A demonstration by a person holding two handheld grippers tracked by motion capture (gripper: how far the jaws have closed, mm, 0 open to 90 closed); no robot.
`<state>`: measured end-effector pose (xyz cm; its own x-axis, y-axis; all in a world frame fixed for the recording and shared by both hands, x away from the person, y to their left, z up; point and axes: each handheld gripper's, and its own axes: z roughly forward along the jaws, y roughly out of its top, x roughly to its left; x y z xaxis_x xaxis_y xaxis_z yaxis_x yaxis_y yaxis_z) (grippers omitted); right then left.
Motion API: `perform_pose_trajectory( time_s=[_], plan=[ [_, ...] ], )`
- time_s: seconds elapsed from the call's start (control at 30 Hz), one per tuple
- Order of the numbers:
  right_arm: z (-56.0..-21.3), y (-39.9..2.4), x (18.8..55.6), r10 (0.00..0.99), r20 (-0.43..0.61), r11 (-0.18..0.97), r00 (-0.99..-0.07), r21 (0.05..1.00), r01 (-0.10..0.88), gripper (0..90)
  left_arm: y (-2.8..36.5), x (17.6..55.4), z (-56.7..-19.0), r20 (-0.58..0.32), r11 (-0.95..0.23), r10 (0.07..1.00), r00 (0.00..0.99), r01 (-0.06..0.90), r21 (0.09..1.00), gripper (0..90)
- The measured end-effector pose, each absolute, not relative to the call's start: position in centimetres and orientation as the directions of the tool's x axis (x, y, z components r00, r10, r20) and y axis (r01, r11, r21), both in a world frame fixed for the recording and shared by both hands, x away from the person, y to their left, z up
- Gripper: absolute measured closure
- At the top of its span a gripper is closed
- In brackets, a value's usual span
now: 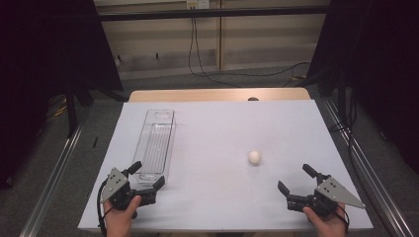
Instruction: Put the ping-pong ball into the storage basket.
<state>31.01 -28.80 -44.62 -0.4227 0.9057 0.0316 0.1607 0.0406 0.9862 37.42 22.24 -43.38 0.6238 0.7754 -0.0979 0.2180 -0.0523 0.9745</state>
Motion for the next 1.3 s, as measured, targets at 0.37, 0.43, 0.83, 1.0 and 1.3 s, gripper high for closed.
perform_pose_trajectory(
  time_s=[0.37, 0.43, 0.83, 1.0, 1.3],
  plan=[
    [-44.6, -28.9, 31.0, 0.906, 0.026, 0.044, -0.422, 0.987, 0.156, 0.5, 22.0, 37.5, -43.2, -0.1, -0.049, 0.772, 0.628, 0.216, 0.975, 1.8],
    [-44.5, -28.9, 31.0, 0.907, 0.025, 0.045, -0.421, 0.987, 0.154, 0.5, 21.8, 37.5, -43.1, -0.098, -0.052, 0.773, 0.626, 0.217, 0.975, 1.8],
    [-44.5, -29.0, 30.9, 0.905, 0.02, 0.048, -0.425, 0.988, 0.149, 0.6, 21.2, 37.4, -42.7, -0.106, -0.048, 0.766, 0.634, 0.221, 0.974, 1.8],
    [-44.4, -29.0, 30.9, 0.904, 0.02, 0.05, -0.428, 0.987, 0.151, 0.6, 20.7, 37.3, -42.5, -0.106, -0.048, 0.756, 0.646, 0.216, 0.975, 1.8],
    [-44.4, -29.0, 30.9, 0.903, 0.019, 0.051, -0.429, 0.987, 0.15, 0.8, 20.0, 37.4, -42.4, -0.107, -0.054, 0.75, 0.653, 0.222, 0.974, 1.6]
  ],
)
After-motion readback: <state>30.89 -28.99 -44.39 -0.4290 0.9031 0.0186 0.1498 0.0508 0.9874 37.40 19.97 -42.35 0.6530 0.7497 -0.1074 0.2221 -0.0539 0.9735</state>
